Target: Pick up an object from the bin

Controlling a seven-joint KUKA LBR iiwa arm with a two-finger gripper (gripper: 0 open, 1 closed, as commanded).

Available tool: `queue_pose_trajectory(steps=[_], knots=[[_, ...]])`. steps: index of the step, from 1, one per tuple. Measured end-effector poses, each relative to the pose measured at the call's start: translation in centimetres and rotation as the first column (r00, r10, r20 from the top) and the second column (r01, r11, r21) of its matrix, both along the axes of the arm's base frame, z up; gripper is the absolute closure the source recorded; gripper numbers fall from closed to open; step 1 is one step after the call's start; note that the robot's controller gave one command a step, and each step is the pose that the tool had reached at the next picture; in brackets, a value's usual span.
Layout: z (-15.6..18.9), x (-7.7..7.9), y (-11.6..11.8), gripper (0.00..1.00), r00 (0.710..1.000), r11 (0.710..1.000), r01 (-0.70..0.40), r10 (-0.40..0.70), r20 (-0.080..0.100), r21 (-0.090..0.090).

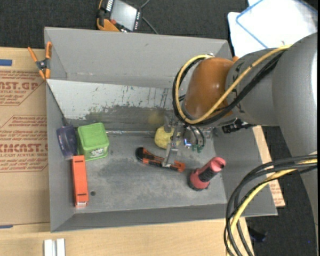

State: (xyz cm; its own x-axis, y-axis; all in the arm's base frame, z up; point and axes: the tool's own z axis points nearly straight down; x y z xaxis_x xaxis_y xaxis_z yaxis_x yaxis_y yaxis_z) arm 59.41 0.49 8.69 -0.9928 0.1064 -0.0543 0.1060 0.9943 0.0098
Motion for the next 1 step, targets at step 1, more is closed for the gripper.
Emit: queue_pose_trajectory(steps=[1], knots=[[0.59, -0.34, -0.01, 0.00, 0.999, 0.999, 0.031, -0.031, 0.007, 0.004]])
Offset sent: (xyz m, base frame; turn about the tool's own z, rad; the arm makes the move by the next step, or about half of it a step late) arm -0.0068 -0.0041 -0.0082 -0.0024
